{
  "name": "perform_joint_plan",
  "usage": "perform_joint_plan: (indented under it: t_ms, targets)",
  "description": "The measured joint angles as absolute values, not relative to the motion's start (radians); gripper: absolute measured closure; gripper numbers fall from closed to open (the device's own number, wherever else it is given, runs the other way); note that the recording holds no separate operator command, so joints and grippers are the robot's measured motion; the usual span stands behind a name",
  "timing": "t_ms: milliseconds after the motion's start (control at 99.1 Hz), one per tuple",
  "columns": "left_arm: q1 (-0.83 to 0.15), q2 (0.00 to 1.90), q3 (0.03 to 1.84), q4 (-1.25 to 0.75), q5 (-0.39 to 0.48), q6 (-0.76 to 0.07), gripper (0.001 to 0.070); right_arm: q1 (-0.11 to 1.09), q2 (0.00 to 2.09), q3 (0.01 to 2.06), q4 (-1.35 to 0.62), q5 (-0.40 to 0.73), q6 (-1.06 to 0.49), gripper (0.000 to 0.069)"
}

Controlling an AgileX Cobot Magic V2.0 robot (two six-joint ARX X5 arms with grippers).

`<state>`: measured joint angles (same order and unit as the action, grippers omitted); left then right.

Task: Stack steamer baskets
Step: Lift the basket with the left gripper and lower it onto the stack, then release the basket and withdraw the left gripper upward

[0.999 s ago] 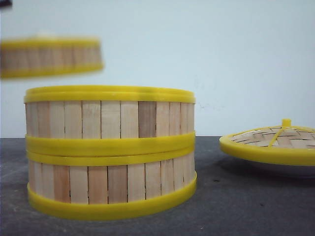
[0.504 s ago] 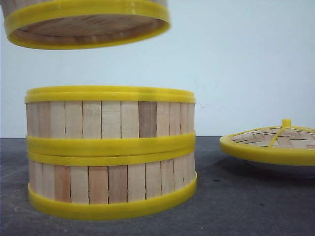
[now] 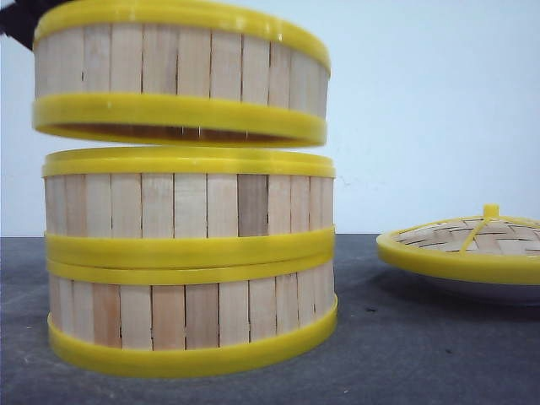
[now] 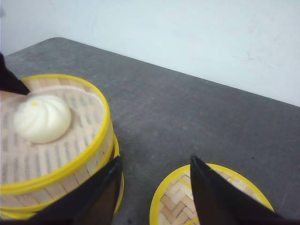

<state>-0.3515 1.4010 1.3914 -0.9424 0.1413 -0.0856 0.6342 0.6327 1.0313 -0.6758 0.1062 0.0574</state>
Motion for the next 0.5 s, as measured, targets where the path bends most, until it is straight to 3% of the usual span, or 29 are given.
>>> perform_joint_plan:
  t_ms: [504]
  targets:
    - [-0.36,1.441,1.39,-0.935,0.143,-0.086,0.0685,0.634,0.633,1.031,-0.676,0.106,0.057,0.0416]
